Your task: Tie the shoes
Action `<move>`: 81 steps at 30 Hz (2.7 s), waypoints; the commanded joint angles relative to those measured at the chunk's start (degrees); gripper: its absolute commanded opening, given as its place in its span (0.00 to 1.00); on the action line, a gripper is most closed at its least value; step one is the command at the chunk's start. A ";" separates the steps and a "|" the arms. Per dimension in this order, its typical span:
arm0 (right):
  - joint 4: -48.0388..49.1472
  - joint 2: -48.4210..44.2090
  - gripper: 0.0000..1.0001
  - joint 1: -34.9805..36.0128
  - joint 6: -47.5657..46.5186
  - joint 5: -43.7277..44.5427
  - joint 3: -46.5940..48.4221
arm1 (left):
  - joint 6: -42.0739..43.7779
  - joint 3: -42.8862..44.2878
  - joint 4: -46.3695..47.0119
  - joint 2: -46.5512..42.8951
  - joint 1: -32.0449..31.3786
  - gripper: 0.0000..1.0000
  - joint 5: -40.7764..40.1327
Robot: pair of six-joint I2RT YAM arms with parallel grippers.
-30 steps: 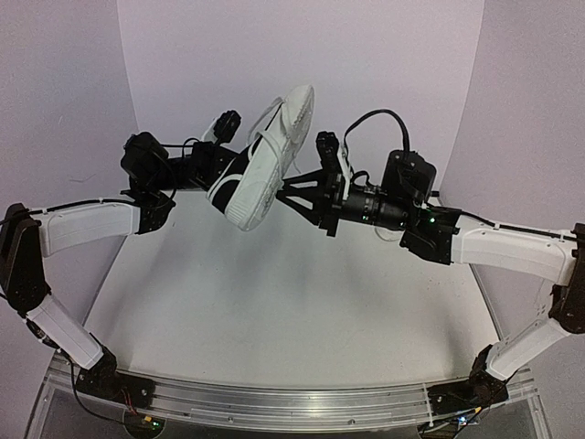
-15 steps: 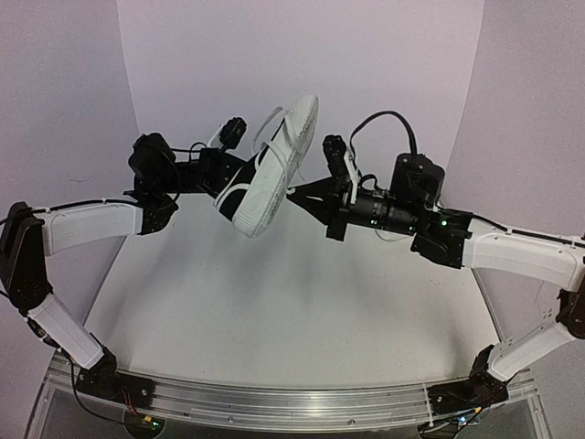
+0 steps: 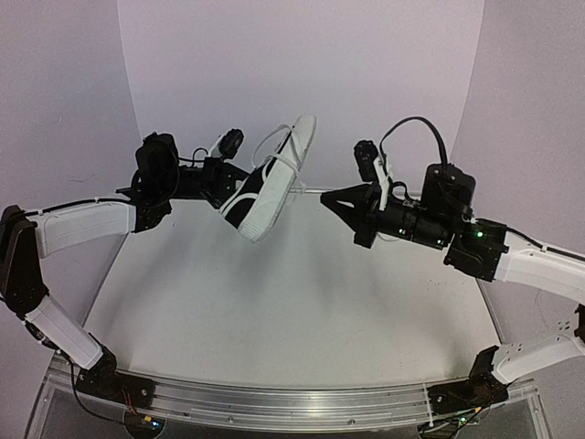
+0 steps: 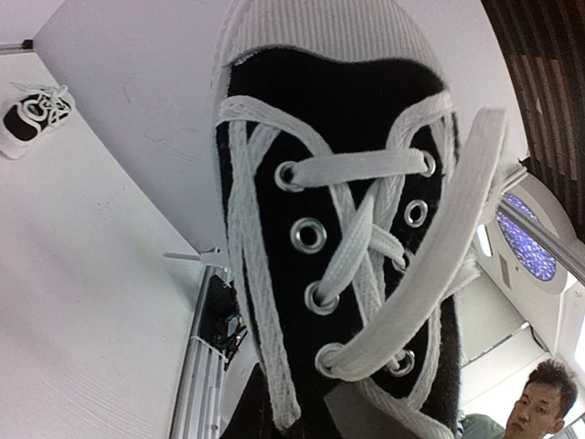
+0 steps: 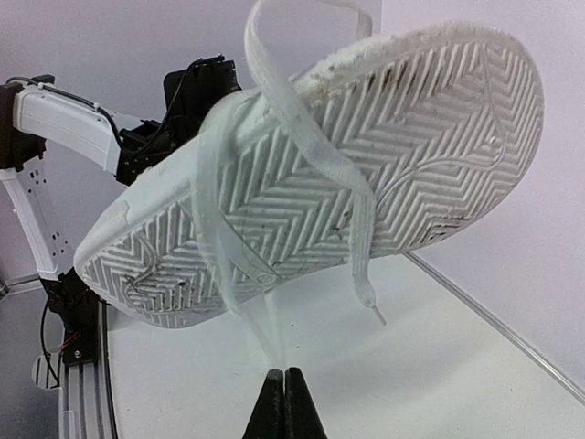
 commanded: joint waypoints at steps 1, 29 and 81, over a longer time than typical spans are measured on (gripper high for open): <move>0.80 -5.14 0.00 -0.50 0.59 3.78 2.38 | 7.17 2.10 -5.73 -2.92 2.21 0.00 -3.91; 8.17 14.10 0.53 -0.68 -0.08 -8.38 6.71 | -7.55 -2.15 14.05 0.10 2.12 0.00 1.10; 0.73 30.88 0.00 -1.07 13.91 -10.58 1.67 | 26.34 -9.64 -26.90 19.23 2.18 0.57 -19.01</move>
